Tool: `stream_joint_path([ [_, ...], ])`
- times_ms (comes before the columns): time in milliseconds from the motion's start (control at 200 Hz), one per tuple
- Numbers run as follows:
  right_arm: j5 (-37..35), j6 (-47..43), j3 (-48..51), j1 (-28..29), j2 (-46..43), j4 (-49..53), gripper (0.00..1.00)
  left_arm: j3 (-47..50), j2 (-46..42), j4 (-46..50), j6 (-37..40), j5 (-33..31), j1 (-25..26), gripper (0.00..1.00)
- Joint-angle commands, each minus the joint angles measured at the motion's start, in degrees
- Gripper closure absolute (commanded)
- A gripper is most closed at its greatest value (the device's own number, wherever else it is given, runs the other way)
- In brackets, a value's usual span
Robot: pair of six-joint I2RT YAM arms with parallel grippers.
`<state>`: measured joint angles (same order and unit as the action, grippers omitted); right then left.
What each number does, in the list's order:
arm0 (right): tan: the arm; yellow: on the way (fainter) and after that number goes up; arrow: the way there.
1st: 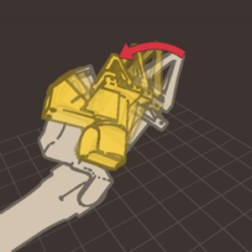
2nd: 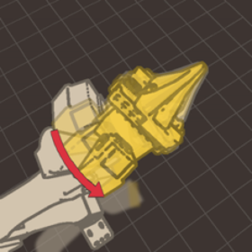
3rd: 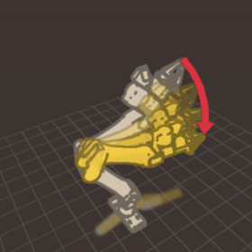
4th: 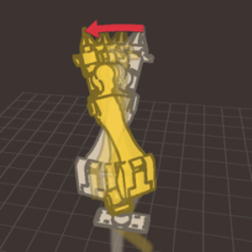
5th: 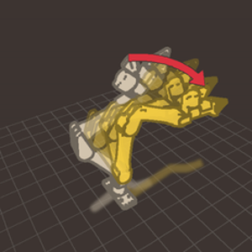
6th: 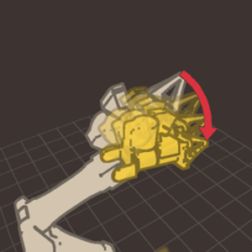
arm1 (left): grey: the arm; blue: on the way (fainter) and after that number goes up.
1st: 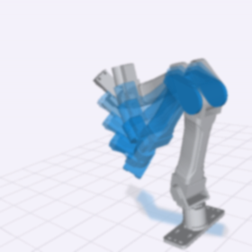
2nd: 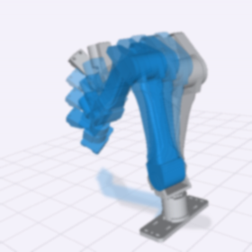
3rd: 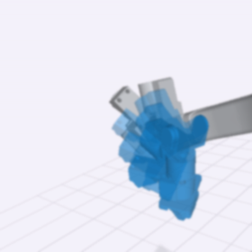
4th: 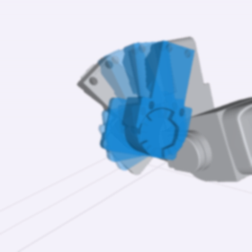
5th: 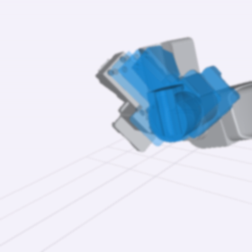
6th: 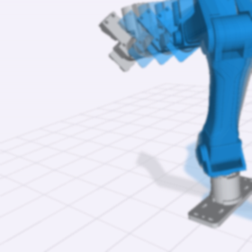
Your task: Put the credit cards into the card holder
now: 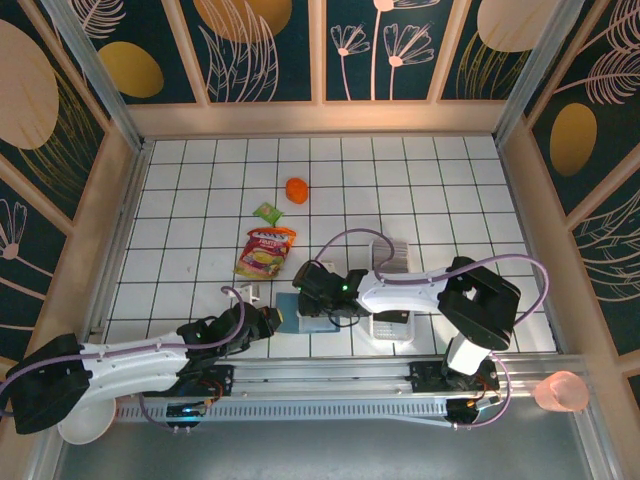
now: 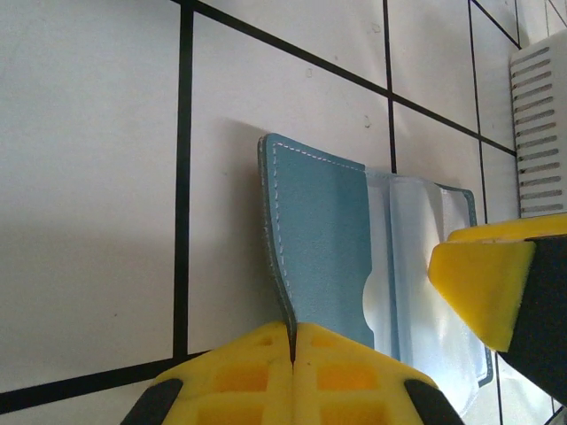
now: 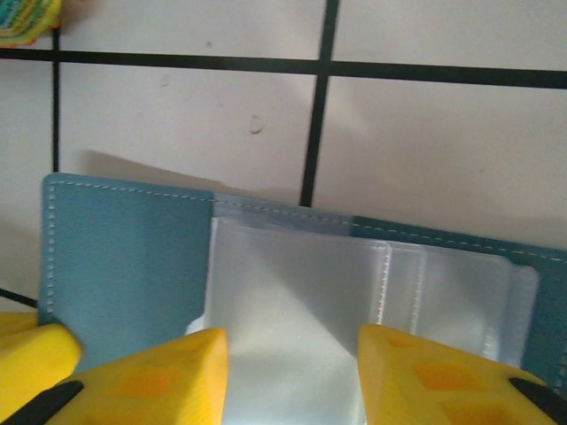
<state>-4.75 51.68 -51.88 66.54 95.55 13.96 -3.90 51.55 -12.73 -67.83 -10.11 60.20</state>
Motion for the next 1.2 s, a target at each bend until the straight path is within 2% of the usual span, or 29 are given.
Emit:
stream_joint_path([
  [0, 2.5, 1.6, -0.2, 0.6, 0.7, -3.7, 0.56, 0.8, 0.5, -1.1, -0.8, 1.8, -0.1, 0.98],
  [636, 10.1, 6.2, 2.6, 0.6, 1.5, -17.1, 0.55, 1.1, 2.1, -3.0, -1.6, 2.0, -0.1, 1.00],
  [726, 7.1, 6.1, 1.4, 0.8, 1.1, -13.1, 0.55, 1.2, 1.9, -2.9, -1.7, 2.0, -0.1, 1.00],
  [1006, -0.7, 6.2, 1.6, 1.5, -8.3, -3.9, 0.53, 1.6, 1.1, -1.9, -1.9, 1.7, -0.1, 1.00],
  [1196, -2.5, 9.9, 5.9, 2.5, -11.2, 0.7, 0.51, 2.1, 0.2, -1.8, -2.2, 1.7, -0.1, 1.00],
])
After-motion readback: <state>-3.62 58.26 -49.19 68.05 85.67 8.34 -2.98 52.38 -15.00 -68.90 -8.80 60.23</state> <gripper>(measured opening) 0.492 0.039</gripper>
